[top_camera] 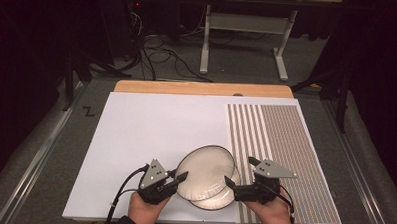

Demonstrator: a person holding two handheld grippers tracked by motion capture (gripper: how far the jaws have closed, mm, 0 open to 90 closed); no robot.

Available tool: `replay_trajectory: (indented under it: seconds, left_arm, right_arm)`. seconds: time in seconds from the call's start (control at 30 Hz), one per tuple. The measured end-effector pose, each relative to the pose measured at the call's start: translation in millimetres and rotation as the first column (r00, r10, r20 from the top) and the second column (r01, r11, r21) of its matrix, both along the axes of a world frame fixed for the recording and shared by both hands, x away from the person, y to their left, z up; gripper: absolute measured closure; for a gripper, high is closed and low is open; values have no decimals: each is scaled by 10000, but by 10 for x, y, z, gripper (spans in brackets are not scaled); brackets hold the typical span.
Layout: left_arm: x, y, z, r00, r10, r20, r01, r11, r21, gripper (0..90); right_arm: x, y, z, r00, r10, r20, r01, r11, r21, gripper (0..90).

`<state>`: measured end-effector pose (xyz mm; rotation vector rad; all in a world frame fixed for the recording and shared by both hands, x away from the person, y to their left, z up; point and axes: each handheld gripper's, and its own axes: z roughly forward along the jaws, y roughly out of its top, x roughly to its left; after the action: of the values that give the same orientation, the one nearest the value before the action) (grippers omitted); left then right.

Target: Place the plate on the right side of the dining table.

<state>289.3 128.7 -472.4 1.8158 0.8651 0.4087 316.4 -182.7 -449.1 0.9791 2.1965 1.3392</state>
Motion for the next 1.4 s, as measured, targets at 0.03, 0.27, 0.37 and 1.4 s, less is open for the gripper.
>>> replay_trajectory:
  seconds: [0.03, 0.27, 0.37, 1.4]
  left_arm:
    - [-1, 1, 1, 10000, -12, -3, 12, 10000, 10, 757]
    - [0, 0, 1, 10000, -29, 15, 29, 10000, 17, 757]
    - [2, 1, -1, 10000, -31, 18, 31, 10000, 2, 757]
    - [23, 18, -22, 9999, -114, -54, 114, 9999, -84, 756]
  right_arm:
    - [13, 20, -2, 10000, 16, -51, -16, 10000, 17, 5]
    - [99, 102, -7, 9998, 124, -163, -124, 9999, 33, 15]
    - [145, 134, -4, 9996, 142, -223, -141, 9999, 64, 16]
    - [252, 178, -355, 9870, 534, -1515, -405, 9954, 872, 481]
